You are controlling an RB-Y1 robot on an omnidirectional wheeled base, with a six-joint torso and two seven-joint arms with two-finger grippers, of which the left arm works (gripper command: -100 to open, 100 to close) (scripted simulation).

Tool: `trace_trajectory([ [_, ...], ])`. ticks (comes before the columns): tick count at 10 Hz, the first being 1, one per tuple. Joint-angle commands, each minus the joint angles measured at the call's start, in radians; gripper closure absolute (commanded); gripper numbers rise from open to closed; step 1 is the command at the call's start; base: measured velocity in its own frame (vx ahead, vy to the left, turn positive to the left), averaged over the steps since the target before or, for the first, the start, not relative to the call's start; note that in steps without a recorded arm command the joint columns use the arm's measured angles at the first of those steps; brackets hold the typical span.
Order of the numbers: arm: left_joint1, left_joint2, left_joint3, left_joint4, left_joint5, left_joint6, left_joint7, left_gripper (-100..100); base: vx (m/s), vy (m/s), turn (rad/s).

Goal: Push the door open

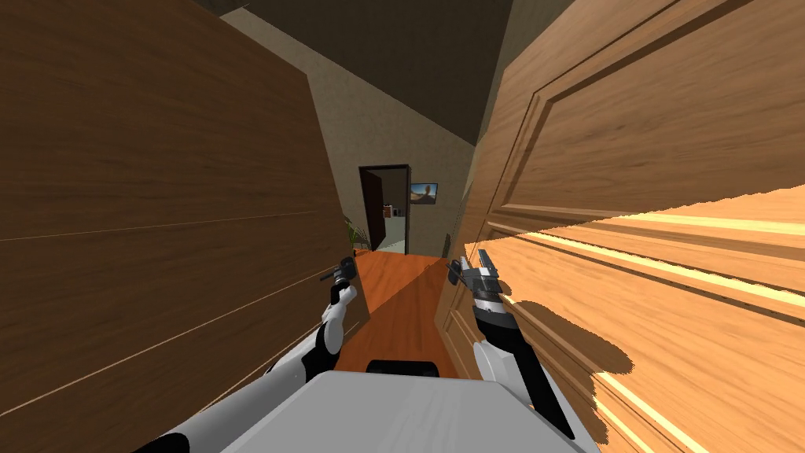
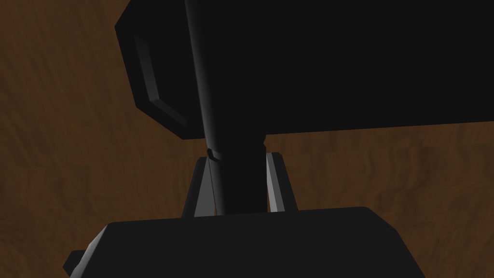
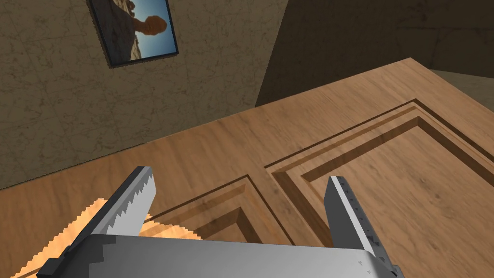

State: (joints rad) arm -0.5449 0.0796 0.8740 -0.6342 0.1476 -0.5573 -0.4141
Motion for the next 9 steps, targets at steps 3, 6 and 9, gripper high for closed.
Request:
trace_trajectory([
  [3,-0.016,0.016,0.07,0.01,0.009,-0.028,-0.044,100,0.087,0.028,-0.033],
  [6,-0.021,0.009,0.118,0.005,0.014,-0.036,-0.076,100,0.092,0.028,-0.03],
  [9,-0.028,-0.002,0.181,-0.001,0.021,-0.047,-0.119,100,0.118,0.024,-0.037],
])
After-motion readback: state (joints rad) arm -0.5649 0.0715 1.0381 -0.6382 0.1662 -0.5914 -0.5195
